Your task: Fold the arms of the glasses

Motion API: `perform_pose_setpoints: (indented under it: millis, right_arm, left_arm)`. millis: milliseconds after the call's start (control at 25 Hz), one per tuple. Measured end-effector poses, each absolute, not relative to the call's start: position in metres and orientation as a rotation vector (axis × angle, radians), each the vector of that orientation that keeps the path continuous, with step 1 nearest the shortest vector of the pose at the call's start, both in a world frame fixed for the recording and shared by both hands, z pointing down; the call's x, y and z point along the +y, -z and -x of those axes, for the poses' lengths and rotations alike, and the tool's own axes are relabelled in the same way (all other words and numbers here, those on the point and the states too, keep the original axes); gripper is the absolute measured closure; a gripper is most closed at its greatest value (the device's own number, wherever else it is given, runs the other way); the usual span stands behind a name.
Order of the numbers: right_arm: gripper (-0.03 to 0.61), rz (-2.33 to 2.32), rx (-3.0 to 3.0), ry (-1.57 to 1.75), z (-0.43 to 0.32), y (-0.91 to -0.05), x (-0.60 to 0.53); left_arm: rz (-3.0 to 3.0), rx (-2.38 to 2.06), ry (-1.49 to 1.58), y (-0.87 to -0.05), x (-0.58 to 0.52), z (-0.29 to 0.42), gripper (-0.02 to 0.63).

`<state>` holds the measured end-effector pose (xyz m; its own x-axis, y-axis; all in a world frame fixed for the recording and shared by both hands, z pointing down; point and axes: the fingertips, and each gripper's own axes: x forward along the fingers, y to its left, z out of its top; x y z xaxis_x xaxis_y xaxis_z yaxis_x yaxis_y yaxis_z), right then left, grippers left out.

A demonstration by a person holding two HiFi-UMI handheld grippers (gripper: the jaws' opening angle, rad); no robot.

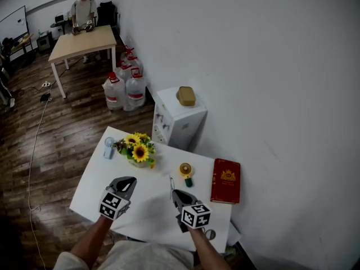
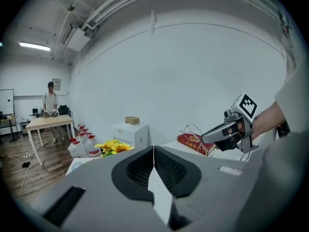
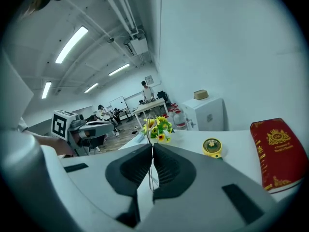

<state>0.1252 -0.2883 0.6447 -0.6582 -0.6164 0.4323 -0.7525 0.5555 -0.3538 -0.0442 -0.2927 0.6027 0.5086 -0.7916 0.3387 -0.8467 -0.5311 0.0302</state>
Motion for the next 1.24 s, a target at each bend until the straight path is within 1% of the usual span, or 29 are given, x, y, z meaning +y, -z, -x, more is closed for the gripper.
perform_pose_setpoints:
  millis: [440, 1240]
  right_arm:
    - [0.566, -1.187, -2.551, -0.664, -0.131, -0.633, -0.292]
    - [0.566, -1.196, -2.55, -0.655, -0.135, -0.632, -0.288]
  left_arm:
    - [-2.505, -1.404, -0.397, -0.615, -0.284, 0.052, 0.607]
    - [-2.478, -1.363, -0.405, -0.626, -0.273, 0.044, 0.607]
